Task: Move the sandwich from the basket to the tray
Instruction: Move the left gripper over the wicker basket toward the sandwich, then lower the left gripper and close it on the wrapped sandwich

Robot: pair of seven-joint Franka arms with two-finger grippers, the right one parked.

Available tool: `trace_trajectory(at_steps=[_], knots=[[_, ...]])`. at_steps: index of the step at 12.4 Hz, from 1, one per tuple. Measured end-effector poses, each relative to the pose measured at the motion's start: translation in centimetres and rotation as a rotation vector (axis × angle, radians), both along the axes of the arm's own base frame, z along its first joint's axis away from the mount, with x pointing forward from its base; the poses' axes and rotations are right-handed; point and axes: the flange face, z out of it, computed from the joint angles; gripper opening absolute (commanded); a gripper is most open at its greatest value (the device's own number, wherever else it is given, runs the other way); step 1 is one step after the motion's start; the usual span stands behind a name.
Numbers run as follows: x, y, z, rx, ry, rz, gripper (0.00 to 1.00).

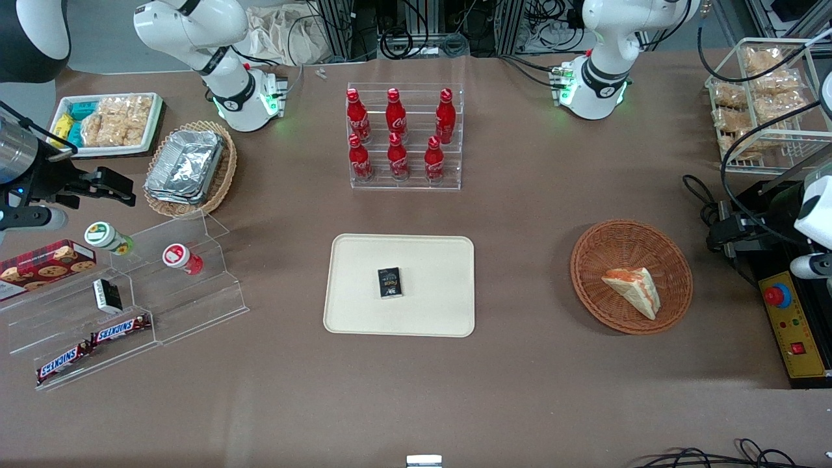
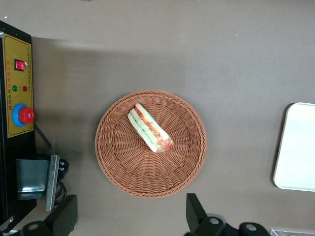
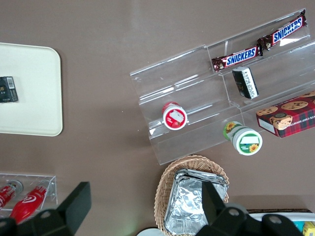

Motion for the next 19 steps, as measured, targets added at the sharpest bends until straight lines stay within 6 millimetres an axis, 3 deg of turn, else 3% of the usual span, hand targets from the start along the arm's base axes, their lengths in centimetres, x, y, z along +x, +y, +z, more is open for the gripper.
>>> trace_trajectory(at_steps=[3,5,7,11,15,19], knots=[[0.1,-0.8,-0.3,0.026,0.005,0.066,1.0],[0.7,-0.7,-1.8,0.029,0.029,0.177,1.0],[1.8,-0.6,-5.0,0.036,0.06,0.376,1.0],[4.0,-0.5,-13.7,0.078,0.051,0.711,1.0],[5.4,-0.6,-21.8,0.08,0.047,0.86,1.0],[5.7,-0.8,-24.9,0.078,0.057,0.891,1.0]])
